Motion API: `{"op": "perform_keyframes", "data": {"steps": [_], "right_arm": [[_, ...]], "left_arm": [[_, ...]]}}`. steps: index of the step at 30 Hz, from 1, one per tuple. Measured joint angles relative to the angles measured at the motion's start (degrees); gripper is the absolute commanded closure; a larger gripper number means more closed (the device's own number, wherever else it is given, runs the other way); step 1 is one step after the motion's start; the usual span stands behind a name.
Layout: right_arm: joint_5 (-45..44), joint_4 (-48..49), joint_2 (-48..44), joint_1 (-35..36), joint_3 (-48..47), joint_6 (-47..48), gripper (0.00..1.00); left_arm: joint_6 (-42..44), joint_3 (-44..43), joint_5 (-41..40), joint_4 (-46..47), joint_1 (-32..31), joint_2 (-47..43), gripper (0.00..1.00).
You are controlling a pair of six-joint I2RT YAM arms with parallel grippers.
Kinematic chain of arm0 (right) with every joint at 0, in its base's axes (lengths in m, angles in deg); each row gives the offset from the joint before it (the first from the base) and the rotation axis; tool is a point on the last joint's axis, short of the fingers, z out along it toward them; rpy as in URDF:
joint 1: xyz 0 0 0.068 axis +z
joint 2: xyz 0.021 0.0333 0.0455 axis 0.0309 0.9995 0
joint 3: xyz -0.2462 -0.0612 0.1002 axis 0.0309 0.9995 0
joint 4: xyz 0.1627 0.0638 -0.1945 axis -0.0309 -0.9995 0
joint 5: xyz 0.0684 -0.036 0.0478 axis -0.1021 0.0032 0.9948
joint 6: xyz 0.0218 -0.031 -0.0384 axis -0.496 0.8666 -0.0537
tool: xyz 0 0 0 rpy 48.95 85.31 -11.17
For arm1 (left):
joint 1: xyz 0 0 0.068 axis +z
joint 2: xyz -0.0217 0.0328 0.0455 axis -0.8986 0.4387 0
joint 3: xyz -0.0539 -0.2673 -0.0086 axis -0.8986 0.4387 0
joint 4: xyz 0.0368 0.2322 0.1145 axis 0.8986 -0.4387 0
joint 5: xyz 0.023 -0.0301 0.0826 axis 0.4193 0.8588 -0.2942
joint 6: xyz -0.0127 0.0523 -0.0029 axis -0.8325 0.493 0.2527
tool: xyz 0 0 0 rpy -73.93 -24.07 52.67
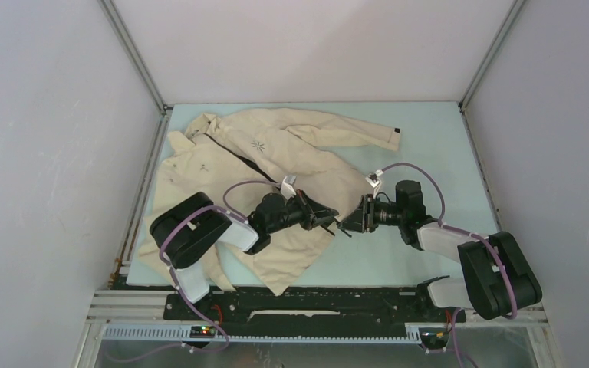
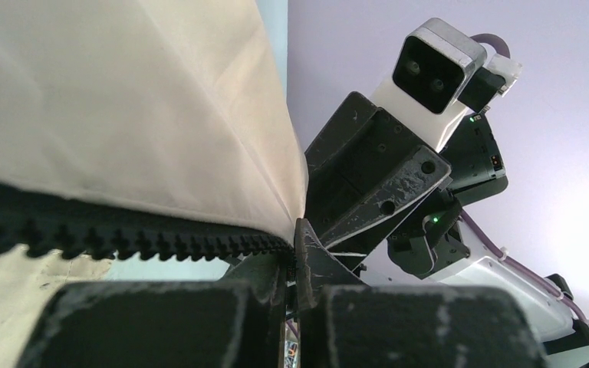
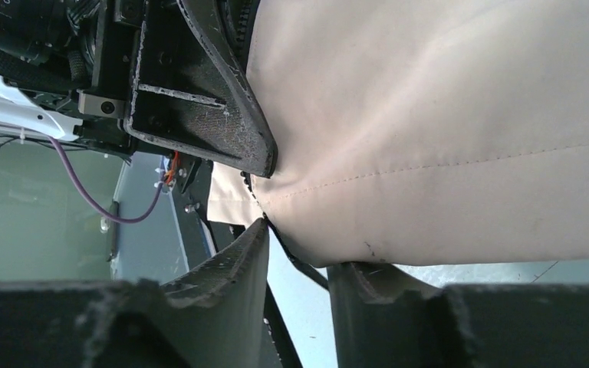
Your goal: Zip up the jacket
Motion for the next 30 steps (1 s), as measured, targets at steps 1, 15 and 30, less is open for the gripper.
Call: {"op": "perform_keyframes", "data": {"steps": [1,15,30], "right_arm": [[0.13,0.02,0.07,0.00,0.00,0.07,0.74],[1.44,0.00,0.11,-0.81,0.00,0.22,1.00],[2.82,2.14,-0.04,-1.57,0.57,-0.81,0.52]], "left_arm": [[0.00,0.00,0.02,0.00,0.00,0.00,1.00],[0.00,0.00,-0.02,0.00,0.11,0.00,1.00],[0.50,0.00,1.18,-3.72,0.59,-2.40,1.00]]}}
